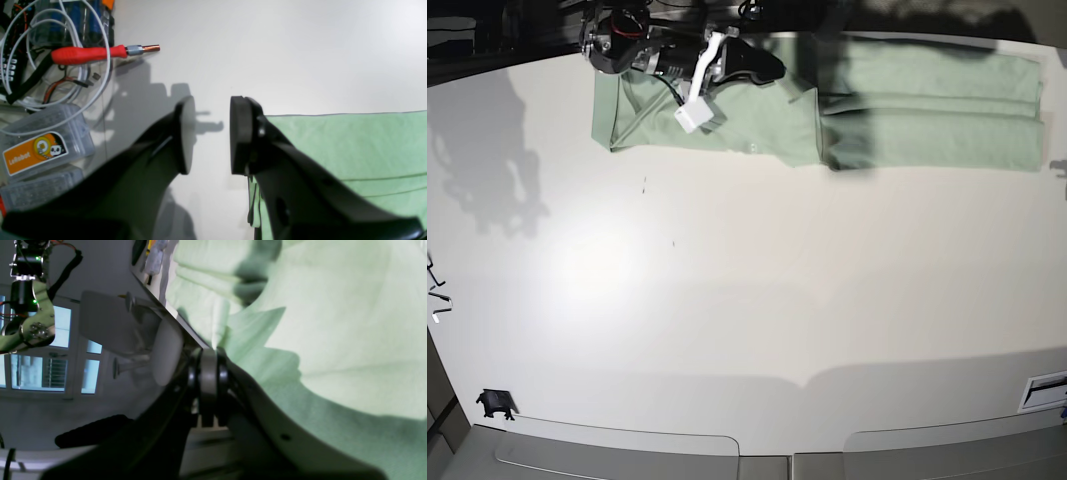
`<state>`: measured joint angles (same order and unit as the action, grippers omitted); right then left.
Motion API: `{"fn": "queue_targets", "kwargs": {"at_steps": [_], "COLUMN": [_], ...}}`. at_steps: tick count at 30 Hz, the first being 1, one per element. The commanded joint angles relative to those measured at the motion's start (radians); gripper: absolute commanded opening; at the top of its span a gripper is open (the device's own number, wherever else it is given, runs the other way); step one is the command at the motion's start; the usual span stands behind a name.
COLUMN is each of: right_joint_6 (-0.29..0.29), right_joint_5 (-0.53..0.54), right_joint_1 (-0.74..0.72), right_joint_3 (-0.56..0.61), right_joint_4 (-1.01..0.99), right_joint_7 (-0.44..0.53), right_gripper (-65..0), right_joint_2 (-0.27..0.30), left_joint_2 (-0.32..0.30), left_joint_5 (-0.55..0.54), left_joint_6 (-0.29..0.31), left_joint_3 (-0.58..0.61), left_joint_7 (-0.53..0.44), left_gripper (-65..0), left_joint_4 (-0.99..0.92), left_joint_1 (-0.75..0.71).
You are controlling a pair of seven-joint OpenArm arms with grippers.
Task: Fold the T-shirt properly
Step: 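Fold the hem flap over the shirt body with the right gripper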
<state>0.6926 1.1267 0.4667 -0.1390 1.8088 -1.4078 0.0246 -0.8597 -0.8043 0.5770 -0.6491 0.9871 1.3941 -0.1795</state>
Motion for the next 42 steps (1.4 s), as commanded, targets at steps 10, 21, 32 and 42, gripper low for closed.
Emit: {"fn": "queue_targets", "kwargs": {"at_steps": [10,21,32,42], "right_joint_6": [0.006,0.006,0.006,-0.288], "right_joint_5": [0.030,0.133,-0.412,-0.975], "right_joint_1": [0.005,0.004,-0.046,-0.103], "right_joint_3": [0.002,0.002,0.000,0.000], "right_joint_4": [0.019,0.124,0.257,0.257], "right_joint_7": [0.012,0.012,0.256,0.415], "right_gripper": [-65.0,-41.9,-41.9,-41.9], "right_joint_2": [-0.002,-0.002,-0.002,0.006], "left_joint_2": [-0.032,-0.033,0.007,0.126], "left_joint_5": [-0.008,-0.007,0.026,-0.079], "left_joint_6": [-0.001,-0.001,-0.012,0.083], "left_joint_3": [-0.012,-0.012,-0.012,-0.012], "left_joint_7": [-0.025,-0.047,-0.123,-0.151], "left_gripper": [-48.8,-39.4,-39.4,-36.8], "left_joint_4": [0.013,0.013,-0.084,-0.381], "left_joint_1": [0.011,0.011,0.011,0.011]}}
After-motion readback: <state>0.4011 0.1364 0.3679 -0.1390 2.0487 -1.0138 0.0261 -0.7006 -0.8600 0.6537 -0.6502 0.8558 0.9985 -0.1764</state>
